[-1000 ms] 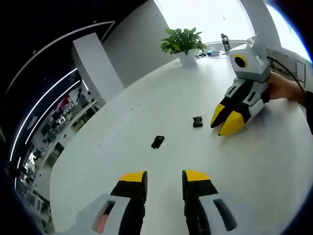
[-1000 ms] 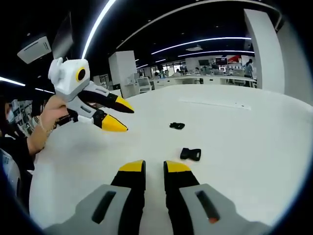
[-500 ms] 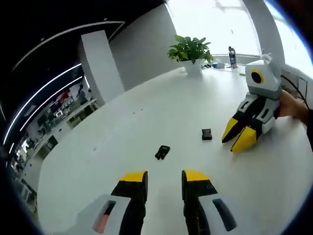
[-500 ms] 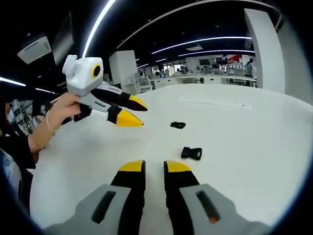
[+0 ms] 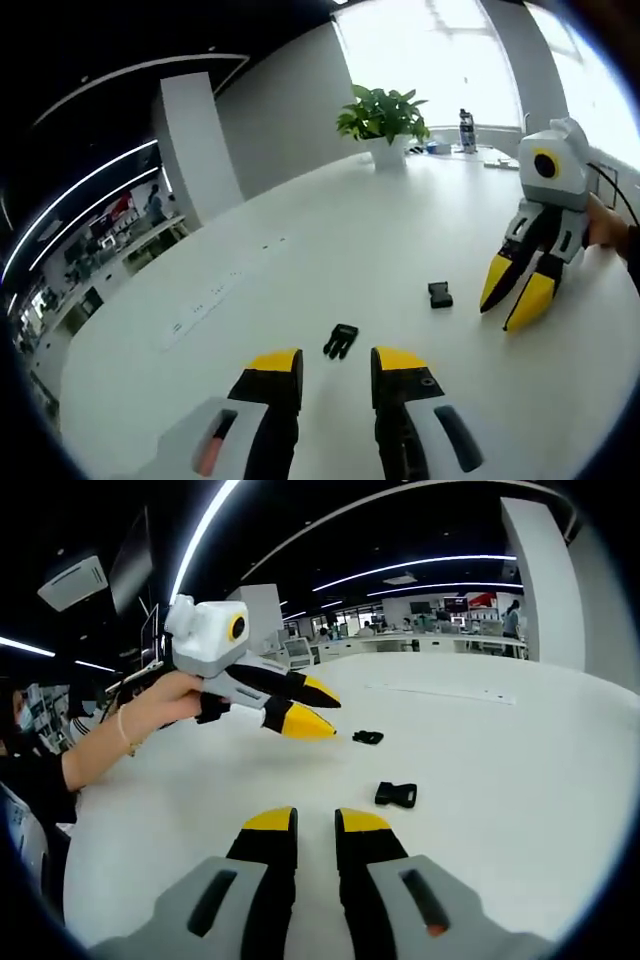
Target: Snap the two parts of the plastic buckle together until the buckle closes and remains connected.
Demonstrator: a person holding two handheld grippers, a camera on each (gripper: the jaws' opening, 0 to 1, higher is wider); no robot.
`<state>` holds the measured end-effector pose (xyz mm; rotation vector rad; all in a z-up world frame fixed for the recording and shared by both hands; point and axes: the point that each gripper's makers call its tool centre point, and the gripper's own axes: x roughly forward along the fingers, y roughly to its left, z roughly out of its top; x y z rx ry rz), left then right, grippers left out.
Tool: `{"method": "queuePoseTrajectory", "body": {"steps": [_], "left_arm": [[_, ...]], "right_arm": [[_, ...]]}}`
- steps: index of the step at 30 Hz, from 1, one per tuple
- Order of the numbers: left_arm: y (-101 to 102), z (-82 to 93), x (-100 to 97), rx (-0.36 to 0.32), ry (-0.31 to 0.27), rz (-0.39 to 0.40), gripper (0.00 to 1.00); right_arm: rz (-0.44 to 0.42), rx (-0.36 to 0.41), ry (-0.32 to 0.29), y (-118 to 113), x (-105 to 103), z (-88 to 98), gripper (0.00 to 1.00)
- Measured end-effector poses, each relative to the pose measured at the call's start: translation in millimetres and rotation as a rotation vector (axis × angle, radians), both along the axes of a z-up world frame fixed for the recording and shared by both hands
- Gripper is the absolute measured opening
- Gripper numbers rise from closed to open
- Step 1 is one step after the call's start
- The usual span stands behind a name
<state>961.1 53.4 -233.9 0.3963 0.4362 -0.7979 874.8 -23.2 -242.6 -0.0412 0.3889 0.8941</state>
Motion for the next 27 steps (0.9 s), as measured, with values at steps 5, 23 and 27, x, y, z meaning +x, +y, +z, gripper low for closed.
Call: {"method": "queuePoseTrajectory", "body": {"steps": [5, 23, 27], "left_arm": [[-6.7, -6.3, 7.1, -0.002, 0.019, 0.012, 0.27], [-23.6, -20.5, 17.2, -0.036, 0.090, -0.008, 0.22], [-25.5, -21.2, 19.6, -0.078, 0.118, -0.008, 0.17]], "right_arm": [[0.000, 0.003, 0.003, -0.5, 0.4, 0.5, 0.15], [0.001, 0.032, -0.001, -3.0, 0.2, 9.0, 0.15], [-0.007, 0.044, 0.004, -5.7, 1.4, 10.1, 0.15]]}}
